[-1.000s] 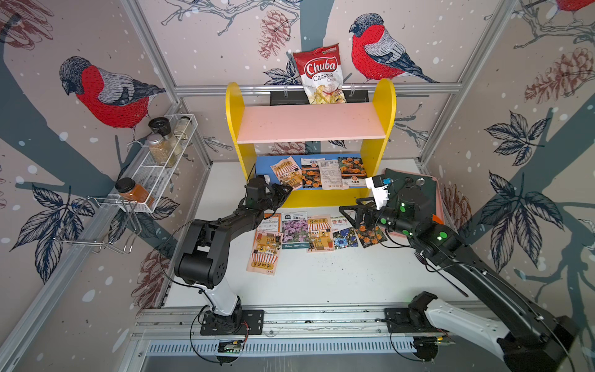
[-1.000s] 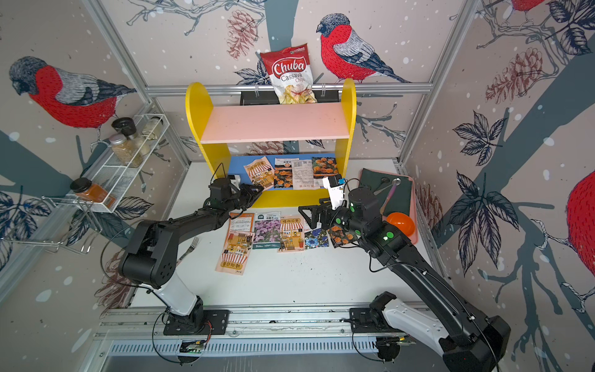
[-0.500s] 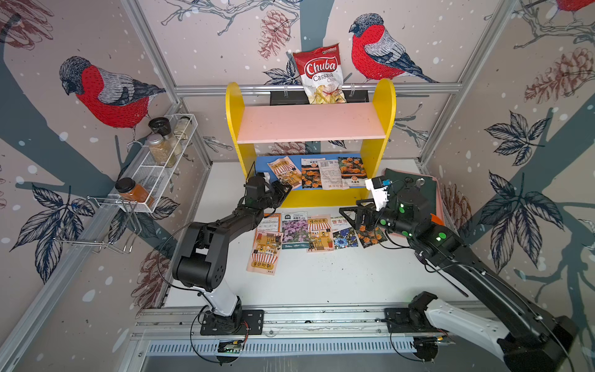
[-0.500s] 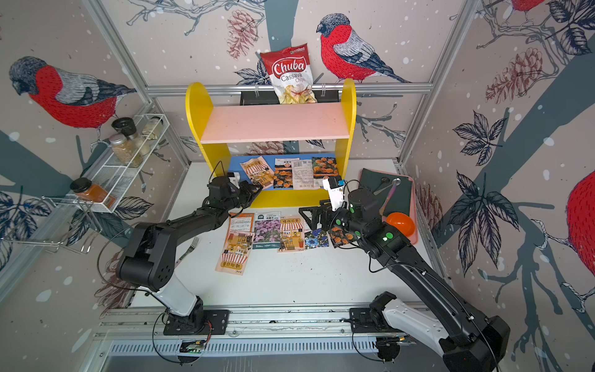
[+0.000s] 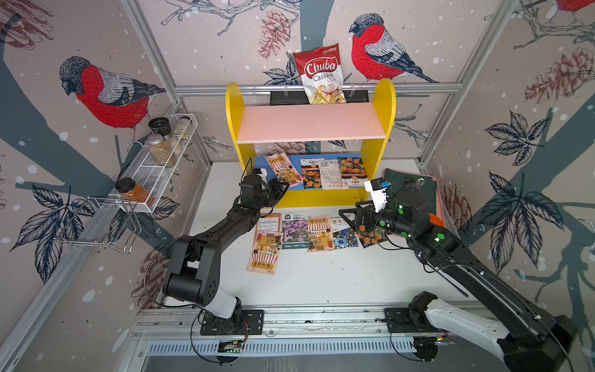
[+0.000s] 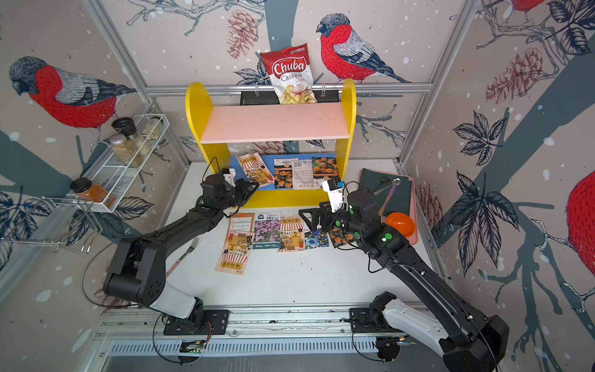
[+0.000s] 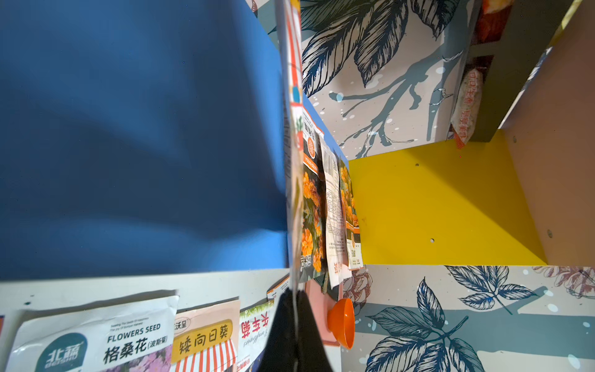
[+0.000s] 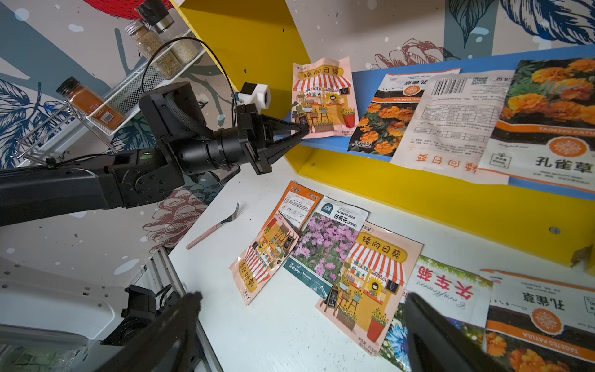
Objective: Take the seed bag off the shelf
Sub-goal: Pick up the seed packet from the shelf.
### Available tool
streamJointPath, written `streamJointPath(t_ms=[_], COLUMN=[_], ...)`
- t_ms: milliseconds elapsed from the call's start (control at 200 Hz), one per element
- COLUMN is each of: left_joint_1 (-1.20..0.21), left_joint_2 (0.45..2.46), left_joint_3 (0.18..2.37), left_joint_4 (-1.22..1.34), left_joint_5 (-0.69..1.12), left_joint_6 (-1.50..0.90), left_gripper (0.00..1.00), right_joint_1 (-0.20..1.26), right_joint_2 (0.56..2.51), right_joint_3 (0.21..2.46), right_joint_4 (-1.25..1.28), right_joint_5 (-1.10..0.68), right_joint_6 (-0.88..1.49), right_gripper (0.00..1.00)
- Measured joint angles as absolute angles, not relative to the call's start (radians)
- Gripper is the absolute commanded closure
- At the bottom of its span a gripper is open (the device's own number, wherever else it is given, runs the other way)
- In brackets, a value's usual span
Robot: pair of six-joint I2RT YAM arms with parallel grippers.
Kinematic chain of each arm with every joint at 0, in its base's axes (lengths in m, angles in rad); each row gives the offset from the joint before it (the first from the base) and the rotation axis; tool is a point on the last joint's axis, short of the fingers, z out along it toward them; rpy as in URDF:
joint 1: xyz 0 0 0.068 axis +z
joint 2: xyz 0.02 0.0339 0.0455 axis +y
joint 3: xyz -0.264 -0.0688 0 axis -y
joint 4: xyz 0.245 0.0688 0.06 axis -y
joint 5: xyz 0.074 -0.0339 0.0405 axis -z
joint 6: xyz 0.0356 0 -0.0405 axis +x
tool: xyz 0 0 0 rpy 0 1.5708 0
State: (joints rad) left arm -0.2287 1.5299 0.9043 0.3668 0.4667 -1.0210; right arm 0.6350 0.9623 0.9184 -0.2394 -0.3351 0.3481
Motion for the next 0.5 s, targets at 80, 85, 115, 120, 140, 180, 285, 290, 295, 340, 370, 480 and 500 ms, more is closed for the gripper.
streamJointPath(t_ms=[80,85,115,120,140,180,285,290,295,340,370,480,500], left_joint_1=[-0.228,-0.228,-0.227,-0.227,-0.227,-0.227,-0.227,-0.227,-0.227,-0.227,-0.227,-0.227,-0.227], left_joint_2=[1.503,1.501,1.490,1.487,1.480,1.464,1.423,1.420,1.419,1.400,1.389,1.350,1.344], left_joint_3=[0.912,0.913,0.916,0.917,0.919,0.924,0.935,0.936,0.936,0.937,0.937,0.936,0.936], left_joint_4=[0.315,0.310,0.292,0.287,0.277,0.248,0.178,0.173,0.171,0.146,0.130,0.076,0.068], left_joint_5=[0.467,0.467,0.467,0.467,0.467,0.467,0.471,0.471,0.472,0.479,0.489,0.543,0.554], left_joint_6=[-0.987,-0.985,-0.971,-0.967,-0.960,-0.939,-0.888,-0.884,-0.883,-0.862,-0.852,-0.804,-0.797], left_gripper=[1.00,1.00,1.00,1.00,1.00,1.00,1.00,1.00,1.00,1.00,1.00,1.00,1.00], right_joint_1=[0.635,0.635,0.635,0.635,0.635,0.635,0.635,0.635,0.635,0.635,0.635,0.630,0.627], right_joint_2=[0.962,0.962,0.962,0.962,0.962,0.962,0.962,0.962,0.962,0.962,0.962,0.961,0.960], right_joint_3=[0.916,0.916,0.915,0.915,0.914,0.914,0.914,0.914,0.914,0.913,0.913,0.908,0.907], right_joint_4=[-0.233,-0.233,-0.233,-0.233,-0.233,-0.230,-0.212,-0.211,-0.211,-0.207,-0.203,-0.186,-0.183], right_joint_5=[-0.344,-0.344,-0.348,-0.348,-0.349,-0.353,-0.369,-0.370,-0.370,-0.378,-0.384,-0.418,-0.426], right_joint_6=[0.353,0.353,0.364,0.367,0.368,0.369,0.370,0.370,0.370,0.373,0.374,0.392,0.392], right_gripper=[0.00,0.00,0.00,0.00,0.00,0.00,0.00,0.00,0.00,0.00,0.00,0.00,0.00])
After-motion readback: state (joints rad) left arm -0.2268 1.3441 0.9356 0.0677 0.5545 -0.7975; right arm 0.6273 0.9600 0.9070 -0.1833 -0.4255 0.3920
